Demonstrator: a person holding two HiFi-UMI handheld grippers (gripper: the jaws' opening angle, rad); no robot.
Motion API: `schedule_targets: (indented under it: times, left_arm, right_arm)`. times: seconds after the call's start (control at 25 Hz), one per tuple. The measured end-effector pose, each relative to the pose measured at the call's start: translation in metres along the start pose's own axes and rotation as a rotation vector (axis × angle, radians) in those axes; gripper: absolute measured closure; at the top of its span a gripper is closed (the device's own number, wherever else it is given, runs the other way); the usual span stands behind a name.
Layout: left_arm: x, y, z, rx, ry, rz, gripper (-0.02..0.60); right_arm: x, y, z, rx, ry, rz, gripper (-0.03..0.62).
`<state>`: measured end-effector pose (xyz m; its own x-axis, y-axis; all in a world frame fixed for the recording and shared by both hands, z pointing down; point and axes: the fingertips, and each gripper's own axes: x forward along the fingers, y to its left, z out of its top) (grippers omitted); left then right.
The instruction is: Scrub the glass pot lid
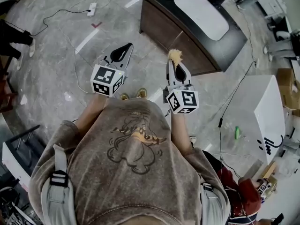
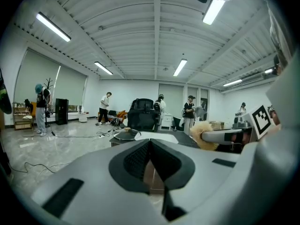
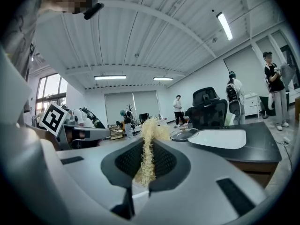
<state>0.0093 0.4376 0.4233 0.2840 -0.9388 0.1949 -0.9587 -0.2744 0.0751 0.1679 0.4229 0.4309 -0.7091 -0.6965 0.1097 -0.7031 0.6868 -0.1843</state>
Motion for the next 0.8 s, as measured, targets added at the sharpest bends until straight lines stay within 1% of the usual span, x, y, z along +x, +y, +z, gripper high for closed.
schedule_targets:
  times: [0.24,0.4,0.64,0.8]
  left_arm:
    - [0.017,-0.011,0.002,-0.004,-0.010,0.029,0.565]
    - [0.027,-0.018,0.003,0.004,-0.013,0.031,0.565]
    - [0.041,-0.005,0.008,0.008,-0.020,0.047,0.565]
    - [0.056,0.001,0.006,0.004,-0.025,0.041,0.565]
  right_arm:
    - [-0.002,-0.024,0.004,-0.014,-0.008,0.018,0.554]
    - [0.002,-0.037,0.006,-0.015,-0.009,0.028,0.554]
    - [0.019,-0.041,0.010,-0.007,-0.011,0.055,0.554]
    - [0.029,-0.046,0.008,-0.020,-0.003,0.056,0.554]
